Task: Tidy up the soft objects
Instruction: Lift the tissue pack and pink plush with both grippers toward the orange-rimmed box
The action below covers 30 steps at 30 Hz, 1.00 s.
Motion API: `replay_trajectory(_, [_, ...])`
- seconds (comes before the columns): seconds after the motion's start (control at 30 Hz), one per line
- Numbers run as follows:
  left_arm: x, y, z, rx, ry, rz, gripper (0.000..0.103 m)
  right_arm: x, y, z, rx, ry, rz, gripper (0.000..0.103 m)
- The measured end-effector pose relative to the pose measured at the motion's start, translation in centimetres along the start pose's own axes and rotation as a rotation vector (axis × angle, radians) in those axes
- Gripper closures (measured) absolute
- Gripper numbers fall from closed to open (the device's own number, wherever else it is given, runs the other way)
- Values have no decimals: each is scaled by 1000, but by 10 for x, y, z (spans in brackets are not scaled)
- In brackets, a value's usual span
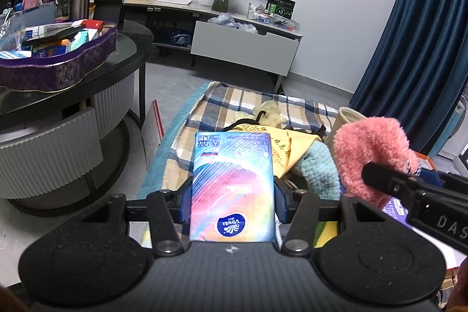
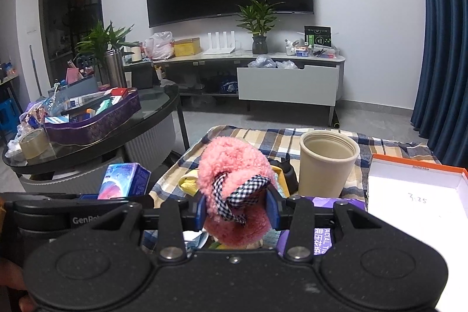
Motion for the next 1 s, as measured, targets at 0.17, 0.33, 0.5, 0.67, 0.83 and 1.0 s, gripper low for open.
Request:
replay_trajectory(0.17, [8,1,0,0,-8,-12,50,3,0,4,-3,-15,-4,54])
replay_trajectory(0.33, [14,-3,2,-3,-14,-28,50,8,-3,8,-7,-25,-15,54])
replay_trajectory(0.5, [20,-4,2,-8,-16,-40,50,16,0,12,4,-39,-26,54])
replay_trajectory(0.67, [28,0,3,1,-25,-56,50,25,2,18,17,-51,-38,54])
replay_trajectory(0.83, [40,-1,5,7,-41,-75,50,34,2,22,23,-67,-52,54])
replay_trajectory(1.0, [51,-4,5,4,-55,-92,50,44,1,27,27,-86,-64,54])
Point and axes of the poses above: each gripper's, at about its wrist camera, not at the fingertips, and z roughly against the way its jaws point, x to its right, y to its top, the point moved 1 cm from there along -z, roughly the way its jaws point, and after that the axes turned 12 degrees about z, right-handed, at the moved point
